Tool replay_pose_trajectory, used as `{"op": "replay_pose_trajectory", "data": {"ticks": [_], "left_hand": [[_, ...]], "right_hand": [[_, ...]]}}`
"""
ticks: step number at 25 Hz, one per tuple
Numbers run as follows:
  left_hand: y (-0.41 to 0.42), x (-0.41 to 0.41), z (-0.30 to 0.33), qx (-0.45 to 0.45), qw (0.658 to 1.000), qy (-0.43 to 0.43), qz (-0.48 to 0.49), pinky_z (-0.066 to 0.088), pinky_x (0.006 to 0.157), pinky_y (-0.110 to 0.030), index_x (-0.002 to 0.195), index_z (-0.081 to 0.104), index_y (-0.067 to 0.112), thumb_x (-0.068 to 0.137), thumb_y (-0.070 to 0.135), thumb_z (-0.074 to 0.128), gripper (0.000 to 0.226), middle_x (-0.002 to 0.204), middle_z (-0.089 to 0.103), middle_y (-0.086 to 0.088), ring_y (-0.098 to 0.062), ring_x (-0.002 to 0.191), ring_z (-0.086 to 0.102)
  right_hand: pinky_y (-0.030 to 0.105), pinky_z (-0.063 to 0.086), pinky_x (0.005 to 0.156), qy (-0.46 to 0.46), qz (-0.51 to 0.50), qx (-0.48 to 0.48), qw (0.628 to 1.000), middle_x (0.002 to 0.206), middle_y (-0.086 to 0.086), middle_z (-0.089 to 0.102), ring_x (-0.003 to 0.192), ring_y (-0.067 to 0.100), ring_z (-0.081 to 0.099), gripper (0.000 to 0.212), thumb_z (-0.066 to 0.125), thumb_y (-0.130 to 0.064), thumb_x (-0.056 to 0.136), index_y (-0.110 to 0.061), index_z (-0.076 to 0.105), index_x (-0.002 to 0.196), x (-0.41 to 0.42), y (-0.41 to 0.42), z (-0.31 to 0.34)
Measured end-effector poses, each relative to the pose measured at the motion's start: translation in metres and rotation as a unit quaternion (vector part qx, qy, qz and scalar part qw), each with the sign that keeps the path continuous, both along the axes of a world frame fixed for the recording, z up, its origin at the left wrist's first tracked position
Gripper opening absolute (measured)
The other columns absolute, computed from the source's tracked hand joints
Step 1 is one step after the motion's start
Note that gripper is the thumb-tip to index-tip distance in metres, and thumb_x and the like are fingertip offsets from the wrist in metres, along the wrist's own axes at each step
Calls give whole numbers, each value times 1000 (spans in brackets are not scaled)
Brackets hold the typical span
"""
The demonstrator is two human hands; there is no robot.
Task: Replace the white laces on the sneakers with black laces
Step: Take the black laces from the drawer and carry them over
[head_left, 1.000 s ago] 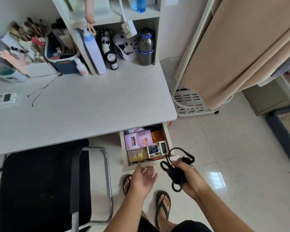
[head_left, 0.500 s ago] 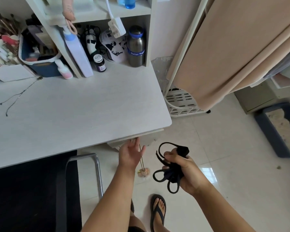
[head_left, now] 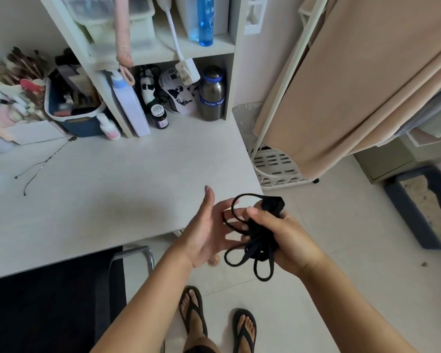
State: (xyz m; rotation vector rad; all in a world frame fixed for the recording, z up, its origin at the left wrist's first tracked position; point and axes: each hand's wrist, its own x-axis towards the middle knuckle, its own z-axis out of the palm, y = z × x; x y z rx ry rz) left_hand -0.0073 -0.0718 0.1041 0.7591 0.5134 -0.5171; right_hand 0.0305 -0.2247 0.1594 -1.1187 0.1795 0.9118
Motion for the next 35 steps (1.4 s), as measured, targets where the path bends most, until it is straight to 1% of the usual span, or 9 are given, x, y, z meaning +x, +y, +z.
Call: {"op": "replay_pose_trajectory", "data": {"ticks": [3,5,7,12,17,27,31,33,35], "left_hand": [[4,-22,65,209,938,-219,-170,51,56,-26,128,42,25,81,35,69,55,101,60,0,-9,71,64],[12,-28,74,395,876,-213,-179,46,49,-28,112,47,33,83,30,69,37,84,64,6,-9,54,57],[28,-41,89,467,859,-170,-124,43,50,-25,103,52,28,87,37,62,21,68,64,9,-10,53,55],[46,-77,111,422,886,-126,147,29,45,-18,63,48,16,83,50,49,39,45,36,4,-9,39,31],[23,-97,119,276,878,-22,392,15,41,-18,71,48,14,98,30,42,32,51,21,6,-6,38,18],[-61,-186,155,231,685,-77,687,29,42,-17,82,53,13,101,25,35,29,44,24,10,-5,38,25],[-101,-250,181,223,579,-119,775,54,84,-43,95,57,13,100,24,35,25,41,29,9,-12,76,67],[-118,-284,189,178,536,-163,809,59,67,-31,93,61,13,92,24,45,19,41,29,8,-6,56,61],[-136,-321,189,172,505,-162,830,35,34,-12,89,62,15,88,25,48,16,42,26,8,-3,36,34]], "right_hand": [[40,55,62,-126,106,-62,984,79,20,68,73,36,67,29,65,-26,79,1,62,91,-4,18,29],[36,52,61,-201,132,-97,966,73,17,67,69,32,67,25,68,-25,79,-1,61,83,-6,32,43],[33,49,61,-231,108,-112,961,69,11,61,66,23,63,22,72,-20,79,-4,57,77,-7,46,53],[32,46,51,-112,94,17,989,64,12,49,51,24,51,26,60,-4,84,-13,46,63,5,73,75],[29,46,50,-107,208,79,969,66,8,53,57,23,52,24,64,-7,73,-20,51,57,17,68,94],[28,52,56,-63,412,123,900,69,4,57,65,18,59,12,64,-12,72,-19,55,71,12,47,102],[26,48,47,-97,516,81,847,67,4,56,52,18,55,10,60,-10,81,-16,53,77,-35,56,105],[27,48,47,-91,560,88,819,67,5,51,51,17,52,11,59,-10,83,-14,51,76,-66,62,103],[26,47,49,-82,600,93,790,70,6,50,54,17,50,12,61,-14,78,-14,49,74,-101,68,101]]}}
